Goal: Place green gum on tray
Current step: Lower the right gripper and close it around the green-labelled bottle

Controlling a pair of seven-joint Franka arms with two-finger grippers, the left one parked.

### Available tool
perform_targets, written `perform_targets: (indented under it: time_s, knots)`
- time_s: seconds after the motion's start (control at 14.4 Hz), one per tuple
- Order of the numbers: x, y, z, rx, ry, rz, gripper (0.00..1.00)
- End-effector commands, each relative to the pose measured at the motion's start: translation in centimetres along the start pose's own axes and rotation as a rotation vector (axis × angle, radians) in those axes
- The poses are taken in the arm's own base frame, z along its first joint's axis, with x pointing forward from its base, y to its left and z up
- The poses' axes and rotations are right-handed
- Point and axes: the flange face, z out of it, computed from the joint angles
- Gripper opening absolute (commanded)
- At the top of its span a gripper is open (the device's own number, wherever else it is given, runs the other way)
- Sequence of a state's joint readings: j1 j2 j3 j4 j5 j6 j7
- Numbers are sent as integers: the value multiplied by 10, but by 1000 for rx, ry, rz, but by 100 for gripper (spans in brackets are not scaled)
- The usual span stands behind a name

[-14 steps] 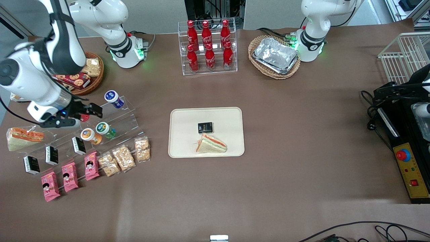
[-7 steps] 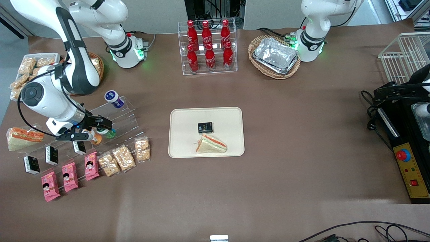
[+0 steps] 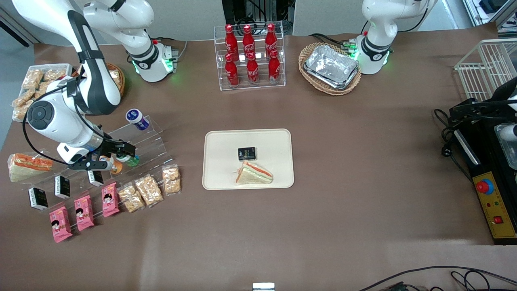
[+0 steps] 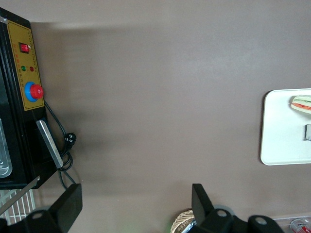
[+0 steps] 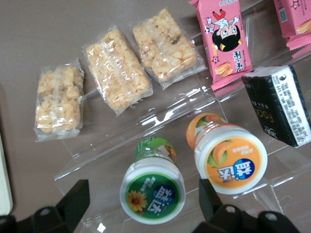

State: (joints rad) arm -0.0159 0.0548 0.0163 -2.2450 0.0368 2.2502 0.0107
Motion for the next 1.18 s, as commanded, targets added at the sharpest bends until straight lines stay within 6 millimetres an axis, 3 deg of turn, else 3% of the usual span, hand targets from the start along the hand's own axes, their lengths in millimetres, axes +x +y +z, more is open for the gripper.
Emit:
perform_targets:
  time_s: [0.0,0.35,0.76,1.11]
  knots:
    - [-1,0,11,10,14,15,100]
    - [1,0,17,10,16,16,95]
    - [-8,-6,-7,10,-2,3,95]
    - [-10,-5,-7,10,-12,4,95]
